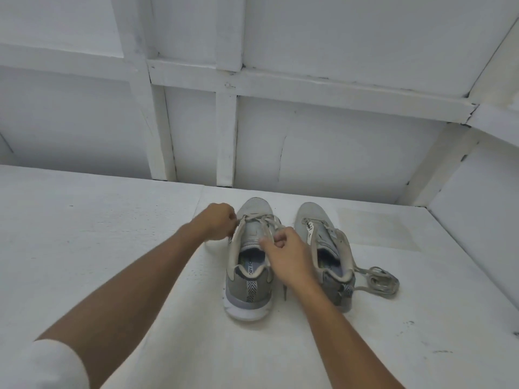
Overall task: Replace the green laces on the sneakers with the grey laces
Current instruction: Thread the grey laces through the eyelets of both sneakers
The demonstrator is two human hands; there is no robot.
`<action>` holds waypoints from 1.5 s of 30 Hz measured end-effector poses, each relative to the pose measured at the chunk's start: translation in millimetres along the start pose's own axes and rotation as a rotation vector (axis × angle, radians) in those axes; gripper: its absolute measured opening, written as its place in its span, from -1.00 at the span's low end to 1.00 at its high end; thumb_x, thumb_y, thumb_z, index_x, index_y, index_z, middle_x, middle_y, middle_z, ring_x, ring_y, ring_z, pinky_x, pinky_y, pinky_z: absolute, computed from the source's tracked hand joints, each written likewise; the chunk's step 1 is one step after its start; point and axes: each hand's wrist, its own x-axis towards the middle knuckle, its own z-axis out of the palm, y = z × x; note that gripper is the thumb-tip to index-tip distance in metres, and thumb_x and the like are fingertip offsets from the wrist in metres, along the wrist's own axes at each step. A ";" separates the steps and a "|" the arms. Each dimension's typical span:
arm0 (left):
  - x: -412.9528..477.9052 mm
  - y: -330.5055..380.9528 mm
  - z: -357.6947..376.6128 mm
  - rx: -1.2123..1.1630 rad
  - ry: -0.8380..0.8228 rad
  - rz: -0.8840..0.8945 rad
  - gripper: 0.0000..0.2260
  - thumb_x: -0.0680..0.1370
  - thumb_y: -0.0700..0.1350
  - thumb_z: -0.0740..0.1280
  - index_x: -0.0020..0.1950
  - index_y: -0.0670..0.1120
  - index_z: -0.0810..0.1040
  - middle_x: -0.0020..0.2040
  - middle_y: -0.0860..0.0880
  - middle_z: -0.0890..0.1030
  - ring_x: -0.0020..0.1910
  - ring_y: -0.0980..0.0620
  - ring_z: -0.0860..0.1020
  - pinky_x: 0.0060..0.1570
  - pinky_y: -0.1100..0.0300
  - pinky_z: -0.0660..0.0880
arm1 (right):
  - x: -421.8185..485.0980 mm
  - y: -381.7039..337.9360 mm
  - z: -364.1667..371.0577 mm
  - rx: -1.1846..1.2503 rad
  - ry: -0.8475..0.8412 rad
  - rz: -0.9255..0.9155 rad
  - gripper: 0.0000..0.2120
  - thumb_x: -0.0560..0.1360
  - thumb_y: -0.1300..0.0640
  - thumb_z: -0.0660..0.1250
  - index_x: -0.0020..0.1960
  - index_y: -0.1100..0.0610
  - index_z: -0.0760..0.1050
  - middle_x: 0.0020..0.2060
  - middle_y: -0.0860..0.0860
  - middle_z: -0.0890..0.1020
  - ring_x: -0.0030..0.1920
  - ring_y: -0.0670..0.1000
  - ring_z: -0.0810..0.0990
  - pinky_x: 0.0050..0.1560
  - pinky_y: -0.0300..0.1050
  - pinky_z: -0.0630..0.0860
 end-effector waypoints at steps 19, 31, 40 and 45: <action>11.6 -10.7 8.9 -0.045 0.022 -0.053 -0.82 0.60 0.08 0.24 0.09 0.04 0.55 -0.26 0.09 0.60 0.01 -0.04 0.60 0.15 -0.01 0.49 | 42.9 -35.1 -8.2 -0.140 -0.059 0.066 -0.66 0.64 -0.04 0.10 0.07 0.22 0.47 0.03 0.14 0.58 0.03 0.12 0.52 -0.06 -0.12 0.34; 2.4 1.1 14.5 -0.011 0.127 -0.079 -0.71 0.65 0.00 0.18 0.16 -0.16 0.56 0.10 -0.15 0.61 0.13 -0.14 0.50 -0.10 0.17 0.32 | 71.1 -53.9 -19.3 -0.782 -0.341 0.142 -0.89 0.54 0.29 0.22 -0.12 0.23 0.51 -0.35 0.07 0.65 -0.33 -0.02 0.53 -0.34 -0.23 0.40; 4.7 -4.5 5.4 -0.091 0.078 -0.084 -0.81 0.61 0.02 0.25 -0.15 0.00 0.55 -0.24 0.02 0.62 -0.03 -0.06 0.58 0.10 -0.02 0.52 | 65.2 -87.2 -40.1 -1.246 -0.539 0.026 -0.70 0.58 0.05 0.27 -0.28 0.16 0.49 -0.32 0.01 0.58 -0.38 -0.01 0.50 -0.26 -0.16 0.45; 1.9 -5.1 0.7 -0.132 0.087 -0.074 -0.83 0.61 0.00 0.26 -0.16 0.03 0.52 -0.19 -0.01 0.65 -0.07 -0.04 0.59 0.03 -0.02 0.56 | 65.8 -65.7 -12.5 -0.581 -0.268 -0.030 -0.65 0.53 -0.04 0.31 -0.29 0.19 0.43 -0.31 0.13 0.60 -0.45 0.06 0.55 -0.42 -0.20 0.49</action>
